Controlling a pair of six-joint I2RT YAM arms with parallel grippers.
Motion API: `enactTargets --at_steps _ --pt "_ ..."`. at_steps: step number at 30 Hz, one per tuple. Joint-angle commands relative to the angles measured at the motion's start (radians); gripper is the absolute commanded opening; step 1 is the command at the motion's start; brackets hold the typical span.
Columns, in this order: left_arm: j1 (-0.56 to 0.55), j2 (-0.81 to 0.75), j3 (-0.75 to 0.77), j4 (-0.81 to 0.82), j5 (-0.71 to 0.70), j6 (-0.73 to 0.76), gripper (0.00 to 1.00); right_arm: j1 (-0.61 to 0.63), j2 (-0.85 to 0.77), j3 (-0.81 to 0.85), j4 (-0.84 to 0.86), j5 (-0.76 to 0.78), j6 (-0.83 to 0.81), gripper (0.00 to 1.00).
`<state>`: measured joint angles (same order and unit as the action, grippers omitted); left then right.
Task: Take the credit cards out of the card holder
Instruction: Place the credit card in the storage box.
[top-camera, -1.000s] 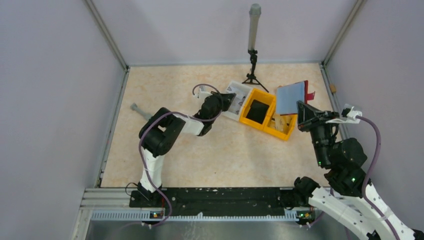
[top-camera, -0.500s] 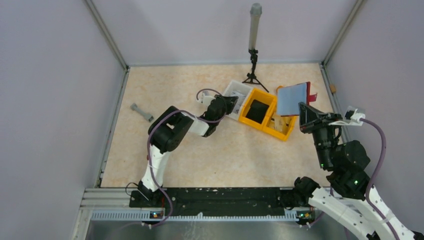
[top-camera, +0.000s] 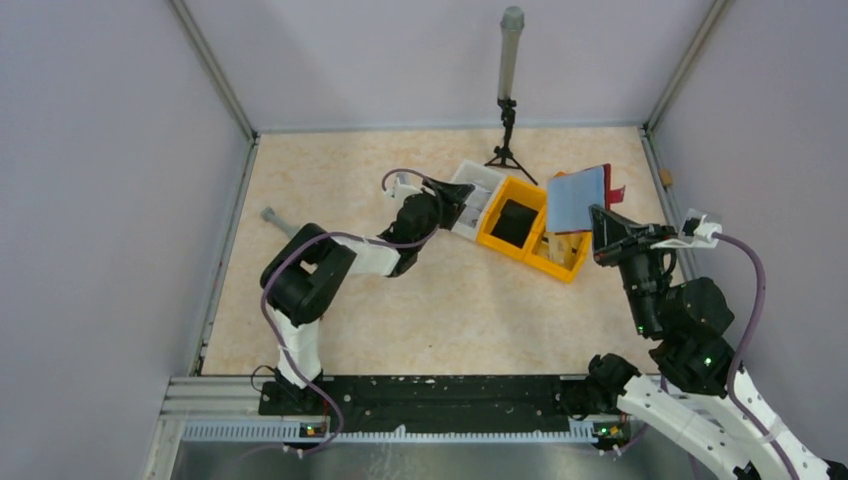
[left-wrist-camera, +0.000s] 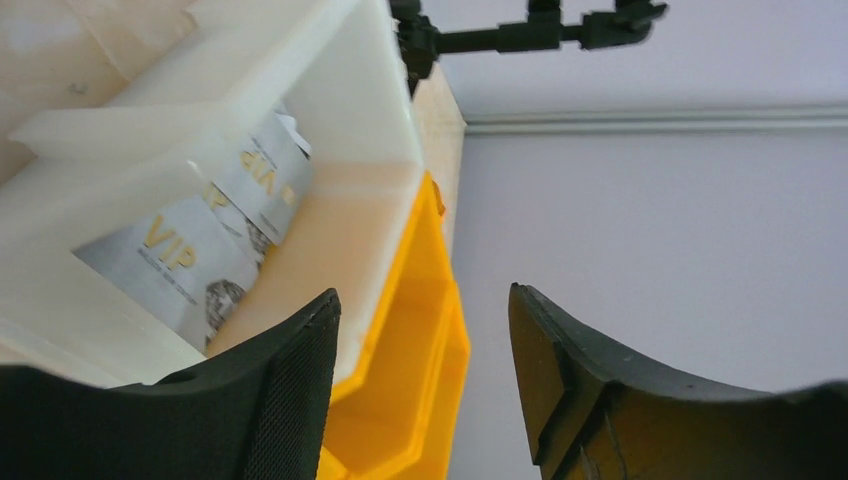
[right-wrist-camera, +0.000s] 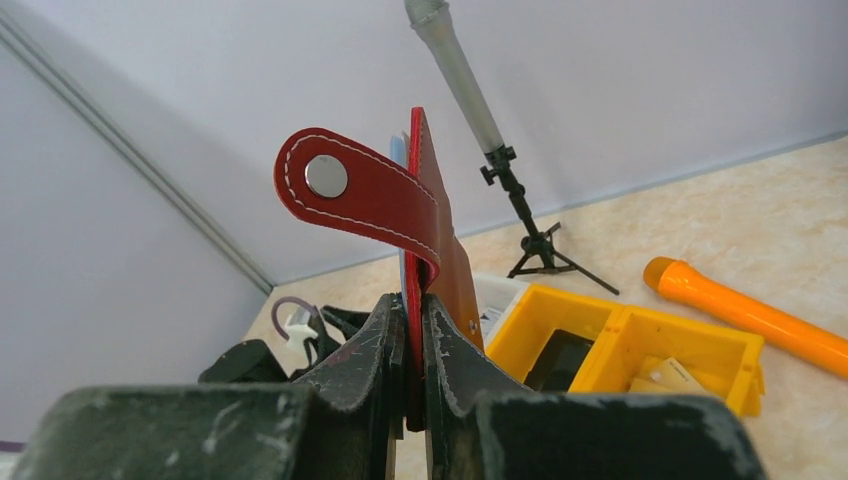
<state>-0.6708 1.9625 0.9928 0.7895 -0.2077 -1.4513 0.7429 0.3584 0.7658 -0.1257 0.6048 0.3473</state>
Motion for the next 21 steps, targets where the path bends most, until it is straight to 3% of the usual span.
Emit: enactTargets --at_steps 1,5,7,10,13,18,21 --pt "0.004 -0.140 -0.036 -0.023 0.158 0.108 0.67 -0.006 0.033 -0.017 0.055 -0.084 0.030 0.00" --pt "0.007 -0.234 -0.061 -0.083 0.377 0.244 0.71 -0.007 0.053 -0.030 0.075 -0.152 0.055 0.00" --pt "0.012 -0.285 -0.103 -0.070 0.482 0.300 0.78 -0.007 0.056 -0.035 0.086 -0.208 0.068 0.00" --pt "0.026 -0.347 -0.189 0.084 0.658 0.297 0.81 -0.007 0.045 -0.066 0.160 -0.329 0.067 0.00" --pt "0.036 -0.406 -0.274 0.247 0.775 0.277 0.82 -0.007 0.043 -0.085 0.190 -0.354 0.166 0.00" --pt "0.059 -0.468 -0.416 0.518 0.856 0.224 0.83 -0.007 0.047 -0.127 0.236 -0.381 0.352 0.00" --pt "0.074 -0.478 -0.458 0.592 0.876 0.191 0.79 -0.007 0.049 -0.161 0.276 -0.392 0.499 0.00"
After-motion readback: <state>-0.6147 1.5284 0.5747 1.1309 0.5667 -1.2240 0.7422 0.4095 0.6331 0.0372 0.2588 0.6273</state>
